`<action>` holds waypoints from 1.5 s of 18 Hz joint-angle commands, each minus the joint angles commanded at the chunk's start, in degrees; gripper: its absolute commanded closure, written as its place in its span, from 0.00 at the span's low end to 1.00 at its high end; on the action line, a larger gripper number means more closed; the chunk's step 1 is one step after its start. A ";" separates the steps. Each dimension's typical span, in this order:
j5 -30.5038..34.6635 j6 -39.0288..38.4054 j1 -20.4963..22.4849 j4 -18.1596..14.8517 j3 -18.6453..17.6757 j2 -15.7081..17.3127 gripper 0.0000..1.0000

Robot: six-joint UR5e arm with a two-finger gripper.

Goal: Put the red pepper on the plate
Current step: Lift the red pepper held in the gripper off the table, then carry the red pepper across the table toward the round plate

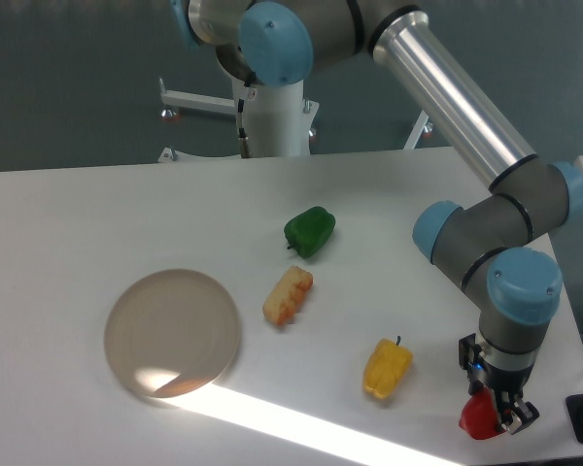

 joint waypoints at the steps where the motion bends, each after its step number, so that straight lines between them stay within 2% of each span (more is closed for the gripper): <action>1: 0.00 -0.52 0.00 0.00 -0.09 0.09 0.48; 5: 0.35 -3.68 -1.75 -0.52 -1.22 1.57 0.48; 9: 0.26 -8.34 -3.16 -0.70 -8.95 7.63 0.48; 11: 0.18 -12.37 -5.18 -1.14 -12.73 11.06 0.48; 14: 0.09 -21.07 -9.22 -4.92 -17.48 16.34 0.50; 16: 0.09 -26.43 -12.55 -4.92 -21.95 20.20 0.50; 21: 0.09 -33.91 -18.36 -5.01 -31.53 27.49 0.50; 24: 0.09 -38.13 -21.17 -5.71 -35.14 29.88 0.50; 27: 0.17 -43.58 -25.03 -6.41 -36.39 29.89 0.50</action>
